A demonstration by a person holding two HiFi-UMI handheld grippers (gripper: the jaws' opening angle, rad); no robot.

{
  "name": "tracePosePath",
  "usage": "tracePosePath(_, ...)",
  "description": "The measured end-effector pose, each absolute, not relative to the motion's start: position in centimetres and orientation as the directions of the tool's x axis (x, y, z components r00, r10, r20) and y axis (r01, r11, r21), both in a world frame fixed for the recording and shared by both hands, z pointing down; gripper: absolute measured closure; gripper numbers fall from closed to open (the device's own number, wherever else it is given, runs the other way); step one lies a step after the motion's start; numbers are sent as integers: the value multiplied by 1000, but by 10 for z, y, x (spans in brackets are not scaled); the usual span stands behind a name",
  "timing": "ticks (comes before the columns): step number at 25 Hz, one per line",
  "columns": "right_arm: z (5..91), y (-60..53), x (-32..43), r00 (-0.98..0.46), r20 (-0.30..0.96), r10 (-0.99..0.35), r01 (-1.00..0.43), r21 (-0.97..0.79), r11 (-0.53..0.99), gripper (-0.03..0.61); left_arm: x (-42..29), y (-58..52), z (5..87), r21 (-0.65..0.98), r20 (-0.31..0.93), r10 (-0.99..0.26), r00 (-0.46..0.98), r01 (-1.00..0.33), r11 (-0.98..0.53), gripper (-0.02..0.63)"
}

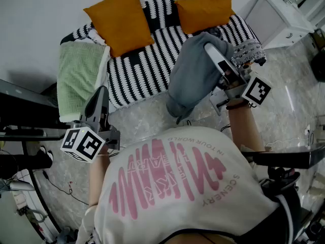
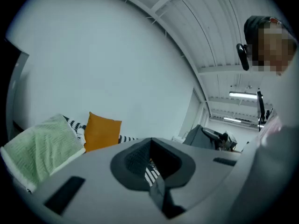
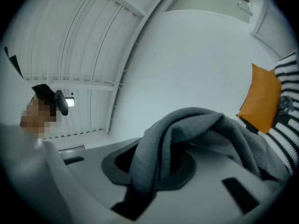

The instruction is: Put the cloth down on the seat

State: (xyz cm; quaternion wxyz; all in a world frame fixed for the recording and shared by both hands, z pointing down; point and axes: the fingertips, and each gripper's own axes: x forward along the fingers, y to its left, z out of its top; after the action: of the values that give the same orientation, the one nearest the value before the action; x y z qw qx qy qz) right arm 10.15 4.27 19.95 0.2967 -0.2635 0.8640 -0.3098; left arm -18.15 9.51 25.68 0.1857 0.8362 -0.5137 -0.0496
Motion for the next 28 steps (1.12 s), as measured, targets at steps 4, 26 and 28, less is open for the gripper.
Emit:
tracePosePath(4, 199, 45, 101, -689, -350, -635, -268, -690, 672, 508, -181, 97, 258, 365, 107, -877, 468, -839, -403, 604)
tracePosePath(26, 206, 55, 78, -676, -343, -652, -276, -703, 656, 508, -204, 106, 254, 427, 14, -864, 503, -784, -450, 604)
tracePosePath(28, 209, 58, 76, -666, -339, -664, -282, -709, 646, 508, -203, 109, 258, 427, 27, -843, 537, -769, -476, 606)
